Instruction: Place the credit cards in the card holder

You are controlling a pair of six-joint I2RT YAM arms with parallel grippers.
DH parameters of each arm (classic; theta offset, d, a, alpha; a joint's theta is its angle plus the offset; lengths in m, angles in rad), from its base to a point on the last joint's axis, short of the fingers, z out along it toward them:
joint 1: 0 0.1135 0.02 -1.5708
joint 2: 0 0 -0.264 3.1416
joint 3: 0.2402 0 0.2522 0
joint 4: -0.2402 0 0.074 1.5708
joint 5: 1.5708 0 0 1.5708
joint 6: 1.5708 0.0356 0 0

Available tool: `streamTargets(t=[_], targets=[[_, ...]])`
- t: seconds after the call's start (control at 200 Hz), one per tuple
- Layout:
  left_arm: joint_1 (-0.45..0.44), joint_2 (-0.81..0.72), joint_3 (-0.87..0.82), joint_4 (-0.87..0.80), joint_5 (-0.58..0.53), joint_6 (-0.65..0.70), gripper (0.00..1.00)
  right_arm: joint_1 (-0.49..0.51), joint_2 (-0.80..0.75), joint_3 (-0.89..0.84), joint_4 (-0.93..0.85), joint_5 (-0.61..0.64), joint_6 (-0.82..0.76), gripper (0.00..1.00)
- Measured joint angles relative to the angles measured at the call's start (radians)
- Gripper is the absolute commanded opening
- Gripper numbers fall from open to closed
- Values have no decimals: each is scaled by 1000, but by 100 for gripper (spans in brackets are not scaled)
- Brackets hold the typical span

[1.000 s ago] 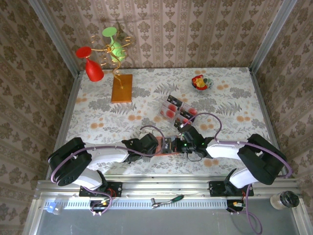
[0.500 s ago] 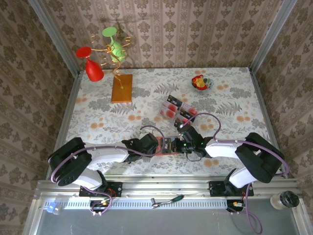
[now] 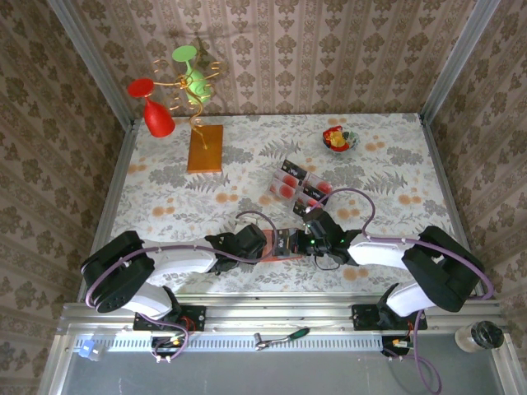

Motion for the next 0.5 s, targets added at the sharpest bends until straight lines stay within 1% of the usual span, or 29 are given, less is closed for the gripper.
streamTargets(t=[0.5], targets=[[0, 0, 0, 0, 0, 0, 70, 0, 0, 0, 13, 14, 3, 0]])
